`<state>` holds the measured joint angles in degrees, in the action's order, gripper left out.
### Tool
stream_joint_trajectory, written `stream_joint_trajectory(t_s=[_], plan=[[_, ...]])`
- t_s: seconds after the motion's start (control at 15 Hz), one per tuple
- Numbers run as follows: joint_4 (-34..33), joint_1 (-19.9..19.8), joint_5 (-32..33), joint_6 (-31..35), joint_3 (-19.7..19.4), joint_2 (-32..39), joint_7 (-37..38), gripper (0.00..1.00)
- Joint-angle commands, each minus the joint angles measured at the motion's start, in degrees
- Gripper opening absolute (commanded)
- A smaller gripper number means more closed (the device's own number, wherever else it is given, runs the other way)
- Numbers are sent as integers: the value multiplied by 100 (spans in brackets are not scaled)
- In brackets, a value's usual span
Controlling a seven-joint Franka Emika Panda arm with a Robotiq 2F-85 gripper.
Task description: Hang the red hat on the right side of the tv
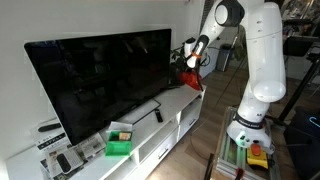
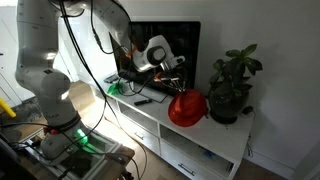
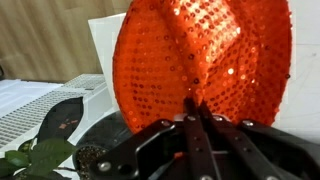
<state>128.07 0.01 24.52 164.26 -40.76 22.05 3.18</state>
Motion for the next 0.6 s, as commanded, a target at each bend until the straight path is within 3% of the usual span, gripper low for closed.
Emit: stream_joint_trajectory(t_s=[0.0, 0.07, 0.33, 0.53], plan=[[-9, -122, 100, -20, 112, -18, 64, 5], [8, -120, 100, -20, 111, -18, 66, 1], [77, 360, 955, 371, -558, -187, 340, 1], [144, 980, 1741, 839, -1416, -369, 514, 1]])
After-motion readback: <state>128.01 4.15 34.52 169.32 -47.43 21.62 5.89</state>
